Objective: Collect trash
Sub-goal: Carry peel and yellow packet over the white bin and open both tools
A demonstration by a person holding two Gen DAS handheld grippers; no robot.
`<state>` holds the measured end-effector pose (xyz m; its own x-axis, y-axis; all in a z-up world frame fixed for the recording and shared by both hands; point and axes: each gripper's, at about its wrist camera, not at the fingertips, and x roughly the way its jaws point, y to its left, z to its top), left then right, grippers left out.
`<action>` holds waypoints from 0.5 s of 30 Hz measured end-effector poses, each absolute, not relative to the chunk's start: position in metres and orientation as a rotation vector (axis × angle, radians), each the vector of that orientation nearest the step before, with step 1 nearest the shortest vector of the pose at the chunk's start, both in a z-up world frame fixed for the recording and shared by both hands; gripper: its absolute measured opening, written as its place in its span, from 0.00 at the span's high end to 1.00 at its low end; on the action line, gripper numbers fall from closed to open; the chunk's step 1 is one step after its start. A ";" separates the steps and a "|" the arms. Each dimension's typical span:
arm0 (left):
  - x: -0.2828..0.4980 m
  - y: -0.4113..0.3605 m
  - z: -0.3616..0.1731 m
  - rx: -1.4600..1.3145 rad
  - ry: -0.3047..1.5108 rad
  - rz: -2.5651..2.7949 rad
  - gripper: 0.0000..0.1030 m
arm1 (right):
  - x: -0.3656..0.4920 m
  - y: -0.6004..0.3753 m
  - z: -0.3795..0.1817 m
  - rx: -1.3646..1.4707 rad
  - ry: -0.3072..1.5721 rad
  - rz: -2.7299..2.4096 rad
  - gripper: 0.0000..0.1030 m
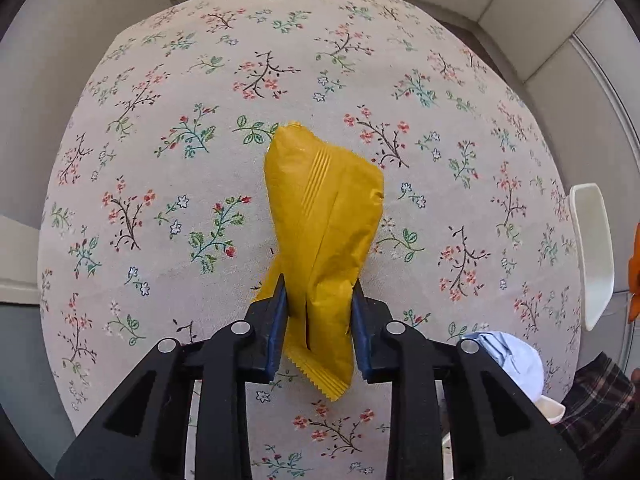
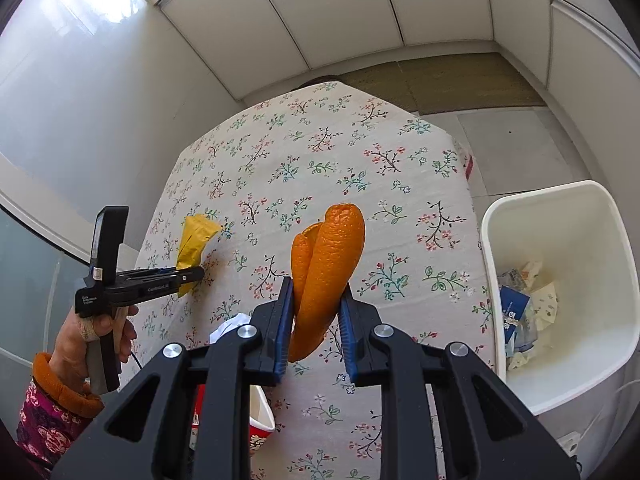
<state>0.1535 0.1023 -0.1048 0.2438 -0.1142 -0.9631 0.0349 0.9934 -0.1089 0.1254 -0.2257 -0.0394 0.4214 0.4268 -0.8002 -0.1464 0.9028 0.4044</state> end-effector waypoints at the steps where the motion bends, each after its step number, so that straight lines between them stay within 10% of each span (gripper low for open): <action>1: 0.148 0.108 -0.100 -0.088 1.307 -0.094 0.74 | 0.125 -0.227 -0.038 0.293 1.072 0.362 0.79; 15: 0.130 0.062 -0.039 -0.187 1.107 -0.006 0.75 | 0.113 -0.259 -0.015 0.300 0.952 0.280 0.79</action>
<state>0.1305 0.0617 -0.0393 0.4491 -0.0978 -0.8881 -0.0884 0.9843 -0.1531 0.1132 -0.2592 -0.0148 0.5504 0.3634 -0.7517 -0.1021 0.9229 0.3713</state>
